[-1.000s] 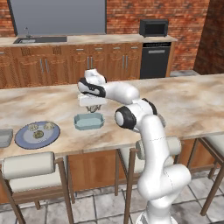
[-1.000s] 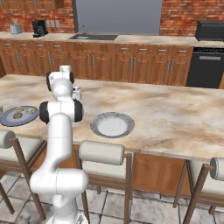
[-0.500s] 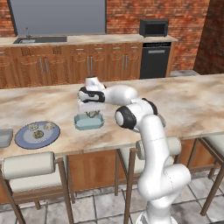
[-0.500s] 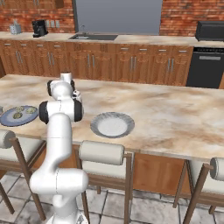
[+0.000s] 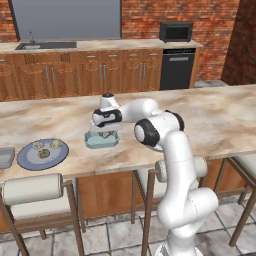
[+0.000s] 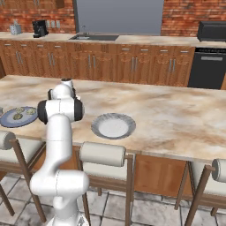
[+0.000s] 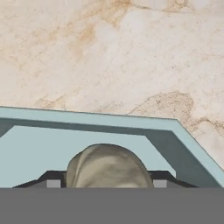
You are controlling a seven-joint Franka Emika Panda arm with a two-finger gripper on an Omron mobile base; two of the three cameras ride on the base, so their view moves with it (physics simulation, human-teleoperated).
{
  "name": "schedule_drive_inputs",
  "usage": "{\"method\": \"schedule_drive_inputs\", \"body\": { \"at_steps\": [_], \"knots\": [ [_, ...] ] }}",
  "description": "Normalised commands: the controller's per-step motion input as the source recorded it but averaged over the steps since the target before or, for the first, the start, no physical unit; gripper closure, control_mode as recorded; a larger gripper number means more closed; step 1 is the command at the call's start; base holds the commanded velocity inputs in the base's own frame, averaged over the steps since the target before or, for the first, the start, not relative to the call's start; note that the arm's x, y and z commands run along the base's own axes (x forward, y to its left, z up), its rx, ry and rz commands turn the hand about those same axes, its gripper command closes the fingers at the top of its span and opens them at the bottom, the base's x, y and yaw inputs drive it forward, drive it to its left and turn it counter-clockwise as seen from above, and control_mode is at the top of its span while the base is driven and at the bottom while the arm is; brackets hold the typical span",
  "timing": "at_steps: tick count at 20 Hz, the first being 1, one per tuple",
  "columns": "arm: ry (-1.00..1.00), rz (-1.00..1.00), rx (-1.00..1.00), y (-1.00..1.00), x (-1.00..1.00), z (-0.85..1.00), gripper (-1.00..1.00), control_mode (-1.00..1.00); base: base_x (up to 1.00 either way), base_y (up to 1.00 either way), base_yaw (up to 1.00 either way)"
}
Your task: Place two dumplings into each of the tupperware containers and then place the containers in the fridge.
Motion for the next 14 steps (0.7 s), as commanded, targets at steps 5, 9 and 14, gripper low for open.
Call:
{"method": "schedule_drive_inputs", "body": {
  "at_steps": [5,9,14],
  "knots": [
    [0.0,0.0,0.0,0.0,-0.07,0.0,1.0,-1.0,0.0,0.0,0.0],
    [0.0,0.0,0.0,0.0,-0.24,0.0,1.0,-1.0,0.0,0.0,0.0],
    [0.0,0.0,0.0,0.0,-0.25,-0.01,-1.0,-1.0,0.0,0.0,0.0]
  ]
}}
